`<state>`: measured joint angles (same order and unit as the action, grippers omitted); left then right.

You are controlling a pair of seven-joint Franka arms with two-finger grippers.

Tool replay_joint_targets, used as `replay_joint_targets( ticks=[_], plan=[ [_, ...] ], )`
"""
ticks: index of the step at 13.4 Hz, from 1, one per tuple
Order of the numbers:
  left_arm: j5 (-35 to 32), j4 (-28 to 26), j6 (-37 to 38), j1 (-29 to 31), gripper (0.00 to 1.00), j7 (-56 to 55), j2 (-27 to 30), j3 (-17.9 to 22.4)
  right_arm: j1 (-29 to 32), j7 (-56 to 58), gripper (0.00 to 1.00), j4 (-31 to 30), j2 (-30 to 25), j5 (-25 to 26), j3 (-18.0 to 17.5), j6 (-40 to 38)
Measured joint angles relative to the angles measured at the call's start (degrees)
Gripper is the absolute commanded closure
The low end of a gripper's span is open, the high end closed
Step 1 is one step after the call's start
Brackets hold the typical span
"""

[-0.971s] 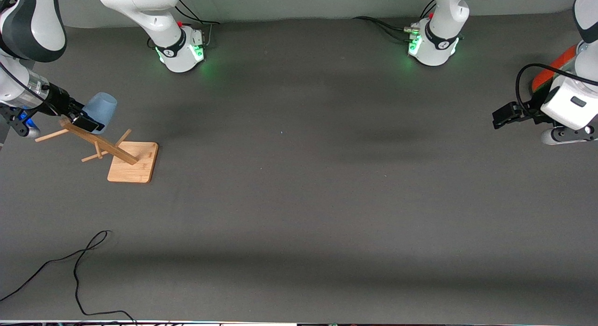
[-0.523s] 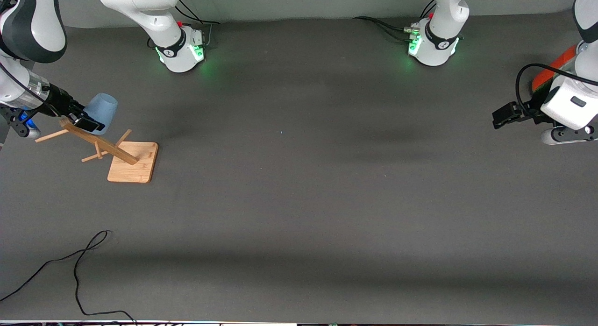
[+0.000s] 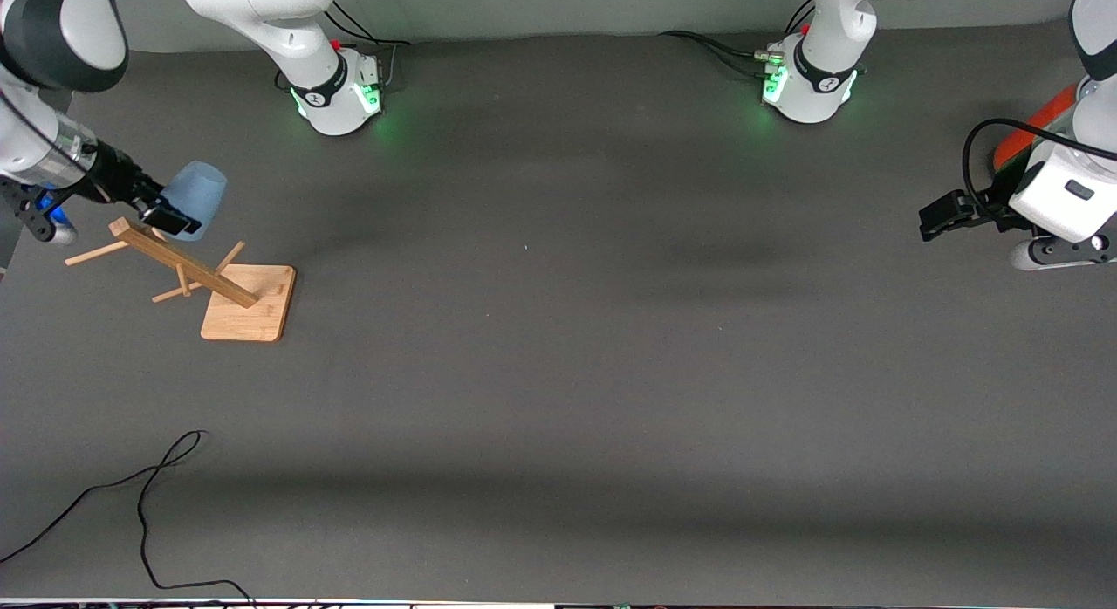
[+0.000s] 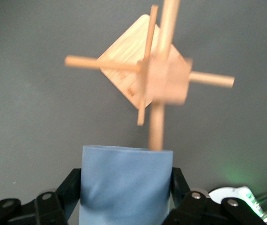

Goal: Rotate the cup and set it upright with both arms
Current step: 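Carry the blue cup to the middle of the table with the right gripper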

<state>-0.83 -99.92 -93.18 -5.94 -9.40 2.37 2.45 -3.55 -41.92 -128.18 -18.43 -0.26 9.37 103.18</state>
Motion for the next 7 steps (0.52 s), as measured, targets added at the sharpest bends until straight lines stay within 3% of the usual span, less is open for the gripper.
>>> replay_joint_targets(
  ticks=[4,7],
  plan=[
    [0.0,0.0,-0.85,-0.02,0.0,0.02,-0.63,-0.02,-13.0,-18.61,0.8,0.21,-5.24,-0.16,-0.4,-4.33],
    [0.0,0.01,-1.78,-0.05,0.0,0.03,-1.46,-0.04,-25.26,-35.47,0.82,2.3,-5.18,-0.33,-0.7,-4.31]
  ],
)
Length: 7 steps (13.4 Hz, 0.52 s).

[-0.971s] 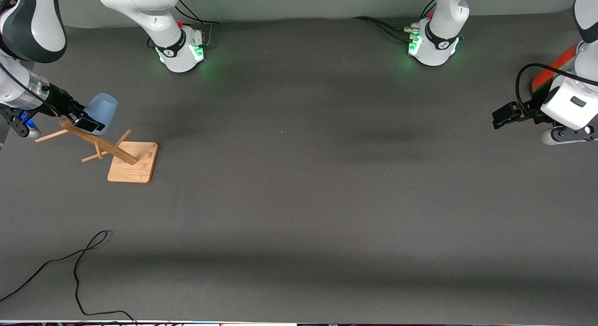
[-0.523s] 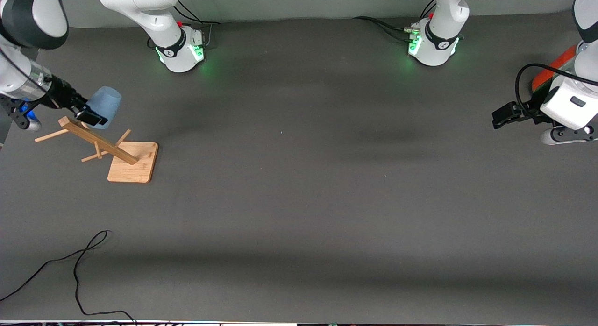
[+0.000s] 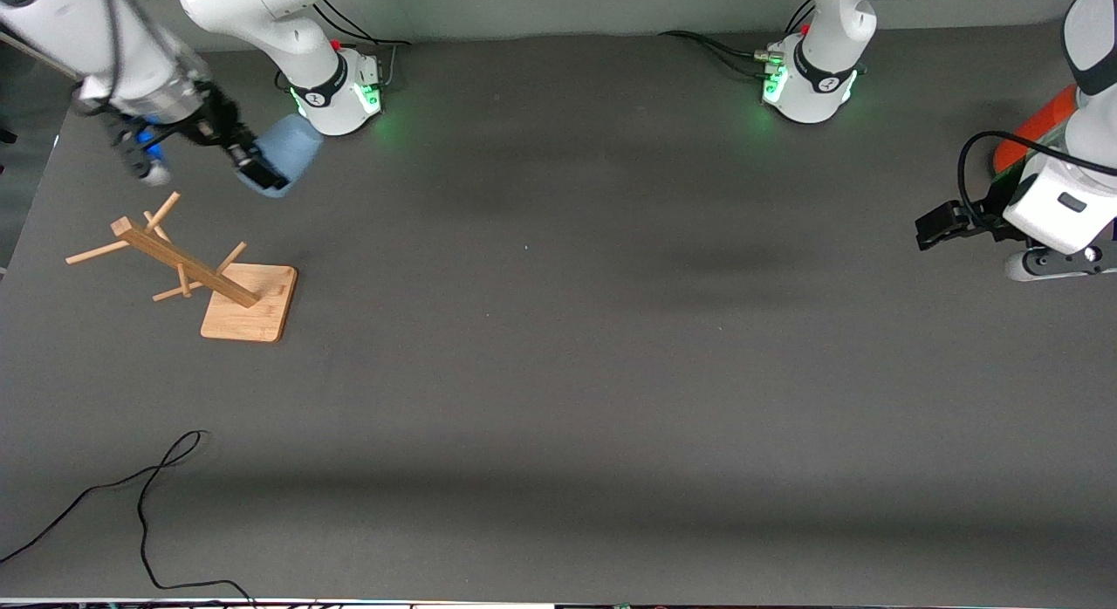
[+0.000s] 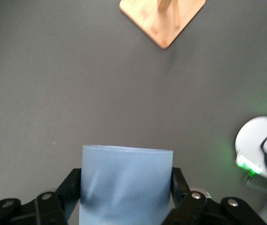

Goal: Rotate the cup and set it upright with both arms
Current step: 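Carry the blue cup to the middle of the table with the right gripper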

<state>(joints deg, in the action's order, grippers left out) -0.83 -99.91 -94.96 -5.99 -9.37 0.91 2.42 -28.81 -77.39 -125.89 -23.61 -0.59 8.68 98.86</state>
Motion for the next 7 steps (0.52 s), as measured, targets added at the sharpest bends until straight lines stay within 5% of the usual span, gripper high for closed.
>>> replay_joint_targets(
  ticks=[3,7],
  plan=[
    [0.0,0.02,-0.1,-0.2,0.0,0.02,-0.25,-0.02,-11.57,-16.66,0.83,7.83,8.0,-1.37,-0.08,0.87],
    [0.01,0.09,-0.1,-0.3,0.0,0.02,-0.25,0.0,-21.83,-35.28,0.83,24.13,29.4,-2.25,-0.18,5.79]
  ],
)
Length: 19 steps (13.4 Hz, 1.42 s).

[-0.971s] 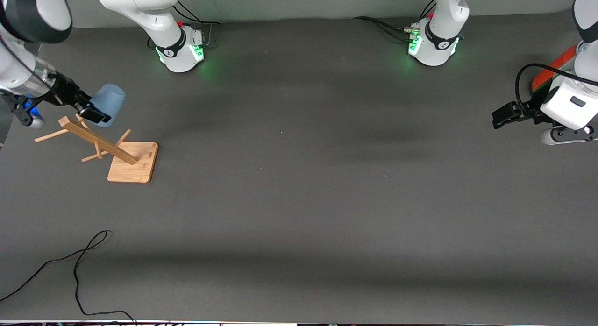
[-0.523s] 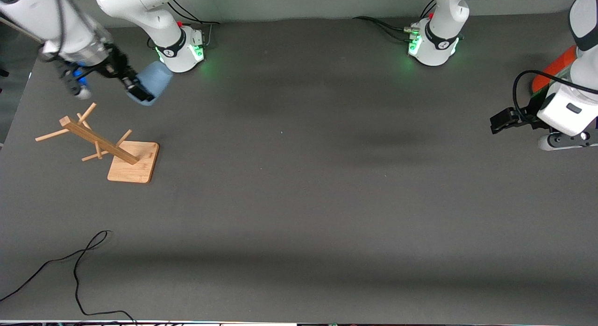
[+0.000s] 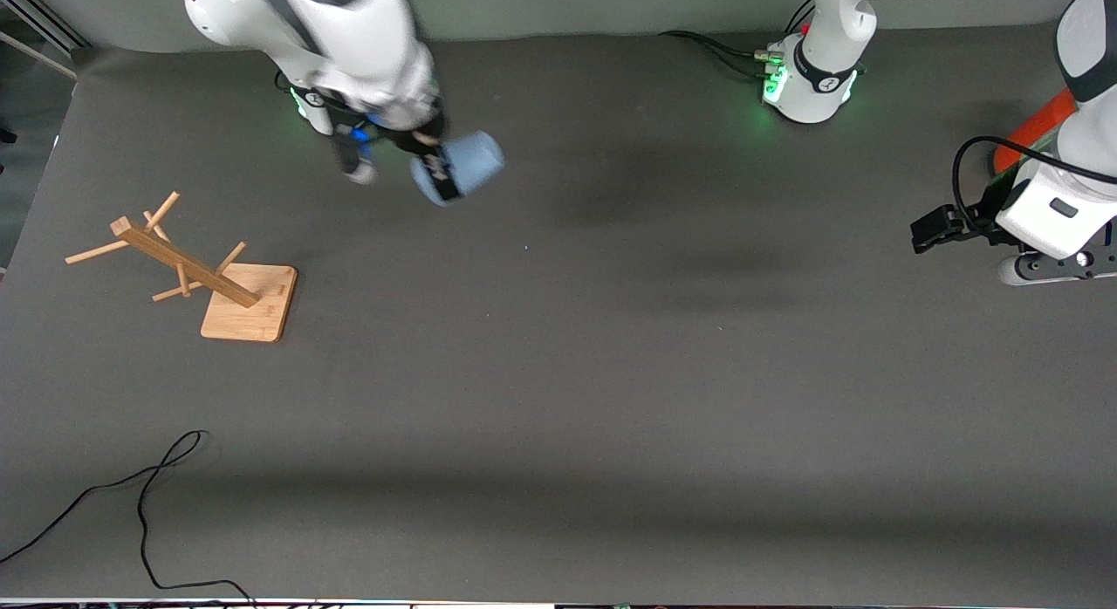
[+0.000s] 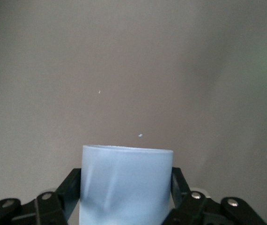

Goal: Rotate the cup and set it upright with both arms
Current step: 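Carry the blue cup to the middle of the table with the right gripper, then lay the blue cup on its side and open the right gripper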

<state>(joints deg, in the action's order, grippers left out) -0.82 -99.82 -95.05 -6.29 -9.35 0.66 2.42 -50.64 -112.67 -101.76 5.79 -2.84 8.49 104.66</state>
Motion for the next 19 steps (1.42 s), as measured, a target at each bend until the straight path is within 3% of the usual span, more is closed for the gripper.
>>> replay_joint_targets(
  ticks=[2,6,11,14,18,19],
  plan=[
    [0.01,0.05,0.1,0.0,0.0,0.0,0.0,0.01,-3.06,-7.49,0.83,7.19,9.81,-0.35,-0.01,2.45],
    [0.02,0.46,0.21,0.03,0.0,0.0,0.05,0.23,-6.25,-21.41,0.9,18.5,24.44,-0.41,0.0,4.58],
    [0.06,0.64,0.37,0.01,0.0,0.0,0.06,0.17,-8.11,-29.51,0.9,31.56,42.9,-0.4,0.02,5.62],
    [0.08,0.65,0.5,0.01,0.0,0.01,0.06,0.17,-8.54,-31.2,0.9,35.94,48.33,-0.4,0.02,7.42],
    [0.09,0.65,0.84,0.01,0.0,0.01,0.06,0.17,-8.8,-32.18,0.88,38.41,50.71,-0.4,0.03,8.0],
    [0.09,0.65,0.89,0.01,0.0,0.01,0.06,0.17,-8.8,-32.28,0.83,38.61,51.09,-0.4,0.03,8.18]
  ],
)
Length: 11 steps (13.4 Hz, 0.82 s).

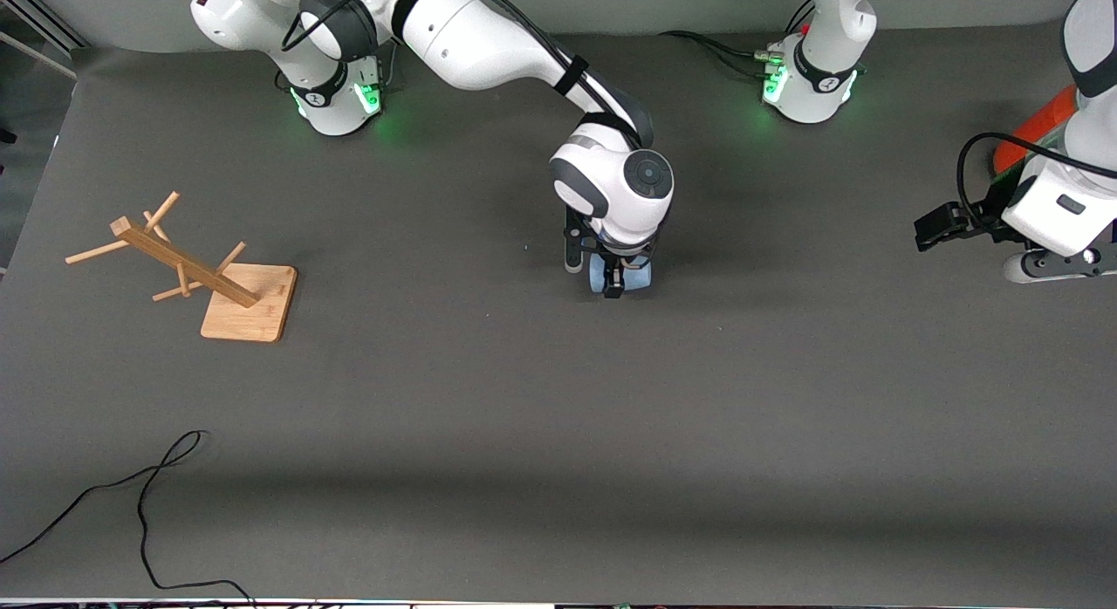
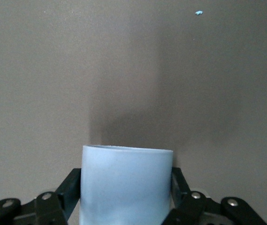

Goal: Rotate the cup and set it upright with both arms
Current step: 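Lay the blue cup on its side and open the right gripper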

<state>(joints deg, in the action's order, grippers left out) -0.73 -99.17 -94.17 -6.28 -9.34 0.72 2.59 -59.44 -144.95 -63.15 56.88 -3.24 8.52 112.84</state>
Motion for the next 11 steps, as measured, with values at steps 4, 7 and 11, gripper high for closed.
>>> replay_joint_targets(
  ticks=[4,7,11],
  plan=[
    [0.0,0.0,0.04,0.0,0.0,0.0,0.0,0.0,-0.09,-0.17,0.0,0.68,0.53,0.0,0.0,0.12],
    [0.01,0.0,0.05,0.0,0.0,0.01,0.0,-0.02,-0.08,-0.18,0.0,0.67,1.42,0.18,0.13,0.76],
    [0.02,0.0,0.05,0.0,0.0,0.01,0.0,-0.04,-0.08,-0.18,0.0,0.88,1.92,0.22,0.18,0.96]
  ],
)
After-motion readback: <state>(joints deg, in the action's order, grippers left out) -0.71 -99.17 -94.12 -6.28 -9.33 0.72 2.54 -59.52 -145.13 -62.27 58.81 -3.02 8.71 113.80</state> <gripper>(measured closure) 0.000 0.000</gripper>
